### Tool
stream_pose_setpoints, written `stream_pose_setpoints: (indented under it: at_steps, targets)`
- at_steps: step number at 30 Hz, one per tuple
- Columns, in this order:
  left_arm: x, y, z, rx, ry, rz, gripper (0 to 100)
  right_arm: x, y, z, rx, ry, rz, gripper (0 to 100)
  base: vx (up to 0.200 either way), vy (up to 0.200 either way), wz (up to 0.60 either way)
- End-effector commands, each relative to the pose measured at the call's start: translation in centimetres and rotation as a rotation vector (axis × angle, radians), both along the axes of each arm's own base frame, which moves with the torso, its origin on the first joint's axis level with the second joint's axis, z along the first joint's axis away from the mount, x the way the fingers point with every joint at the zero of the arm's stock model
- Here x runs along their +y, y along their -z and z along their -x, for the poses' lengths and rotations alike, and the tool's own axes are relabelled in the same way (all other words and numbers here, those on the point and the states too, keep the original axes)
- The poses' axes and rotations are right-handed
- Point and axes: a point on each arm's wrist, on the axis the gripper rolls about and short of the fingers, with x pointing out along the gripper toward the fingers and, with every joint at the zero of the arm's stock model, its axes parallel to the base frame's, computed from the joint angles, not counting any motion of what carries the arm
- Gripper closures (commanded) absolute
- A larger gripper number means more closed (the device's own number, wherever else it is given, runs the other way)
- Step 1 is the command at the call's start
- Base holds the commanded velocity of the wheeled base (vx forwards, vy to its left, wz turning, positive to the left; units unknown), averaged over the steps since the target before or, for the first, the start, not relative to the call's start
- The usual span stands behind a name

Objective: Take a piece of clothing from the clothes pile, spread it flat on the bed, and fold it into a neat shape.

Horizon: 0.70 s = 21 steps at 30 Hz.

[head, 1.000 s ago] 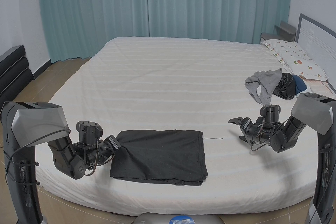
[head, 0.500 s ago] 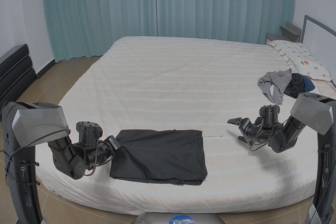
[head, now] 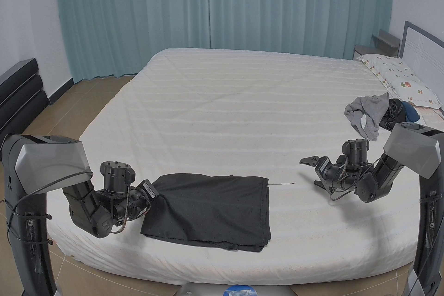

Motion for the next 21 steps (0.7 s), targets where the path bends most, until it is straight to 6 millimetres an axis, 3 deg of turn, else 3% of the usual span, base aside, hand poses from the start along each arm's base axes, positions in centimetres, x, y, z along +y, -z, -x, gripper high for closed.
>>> stream_pose_setpoints:
  at_steps: [1, 4, 5, 16, 21]
  targets:
    - [-0.1, 0.1, 0.2, 0.008, 0.005, -0.001, 100, 0.0, 0.0, 0.0, -0.001, 0.001, 0.000, 0, 0.000, 0.000, 0.00]
    - [-0.1, 0.2, 0.5, 0.015, 0.005, -0.004, 100, 0.0, 0.0, 0.0, -0.001, 0.001, 0.000, 0, 0.000, 0.000, 0.00]
    - [-0.1, 0.2, 0.5, 0.016, 0.005, -0.004, 0, 0.0, -0.1, 0.0, -0.003, 0.001, 0.000, 0, 0.000, 0.000, 0.00]
    - [0.4, 0.1, 0.7, 0.020, -0.012, -0.003, 0, 0.6, 0.0, 0.6, 0.009, -0.016, 0.005, 0, 0.000, 0.000, 0.00]
    - [2.4, -1.3, 1.2, 0.010, -0.087, 0.036, 0, 0.9, -0.6, 1.2, -0.046, -0.007, 0.076, 0, 0.000, 0.000, 0.00]
